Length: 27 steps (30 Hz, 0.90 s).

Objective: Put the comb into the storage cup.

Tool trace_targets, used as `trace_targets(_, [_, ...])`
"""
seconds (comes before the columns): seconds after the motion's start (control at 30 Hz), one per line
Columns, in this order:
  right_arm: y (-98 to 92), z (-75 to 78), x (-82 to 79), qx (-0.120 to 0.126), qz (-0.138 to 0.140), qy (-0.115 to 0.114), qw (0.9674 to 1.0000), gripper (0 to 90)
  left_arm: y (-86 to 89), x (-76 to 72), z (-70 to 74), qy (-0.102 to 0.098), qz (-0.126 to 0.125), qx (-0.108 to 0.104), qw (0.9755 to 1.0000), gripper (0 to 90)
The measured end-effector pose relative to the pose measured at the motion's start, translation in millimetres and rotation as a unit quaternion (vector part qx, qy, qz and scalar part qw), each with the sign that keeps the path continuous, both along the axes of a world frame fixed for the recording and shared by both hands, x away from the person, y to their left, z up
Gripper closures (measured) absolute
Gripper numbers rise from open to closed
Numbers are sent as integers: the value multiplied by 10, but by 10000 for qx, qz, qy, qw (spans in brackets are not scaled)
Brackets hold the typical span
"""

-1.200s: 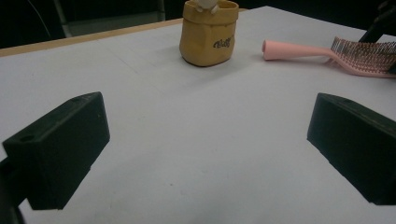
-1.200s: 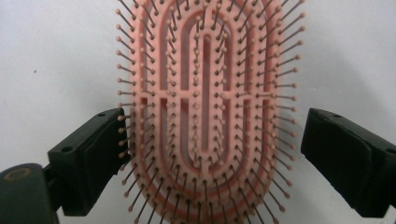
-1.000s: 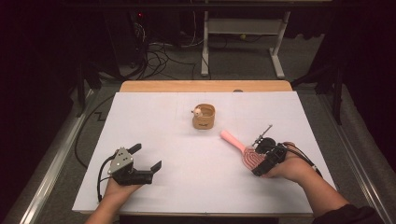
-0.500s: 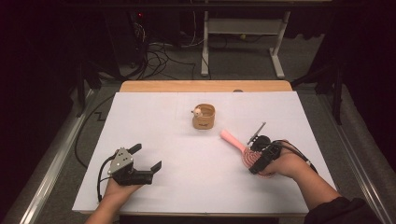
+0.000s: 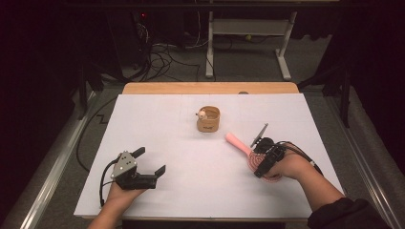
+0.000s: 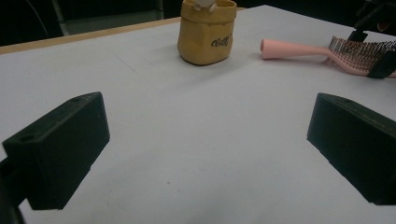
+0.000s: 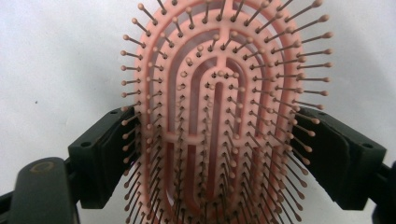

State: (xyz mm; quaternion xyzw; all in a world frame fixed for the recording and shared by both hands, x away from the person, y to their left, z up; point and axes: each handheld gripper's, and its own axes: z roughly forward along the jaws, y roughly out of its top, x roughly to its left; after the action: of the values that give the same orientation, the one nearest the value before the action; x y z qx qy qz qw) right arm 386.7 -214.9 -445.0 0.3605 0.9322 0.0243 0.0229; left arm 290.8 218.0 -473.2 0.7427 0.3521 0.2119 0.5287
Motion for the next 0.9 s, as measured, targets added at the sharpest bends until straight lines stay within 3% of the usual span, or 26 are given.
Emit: trace_targets(0.9, [54,-10,46,-195,0,168,9997,153,-3,-2,0,-6,31,-13,10000,0])
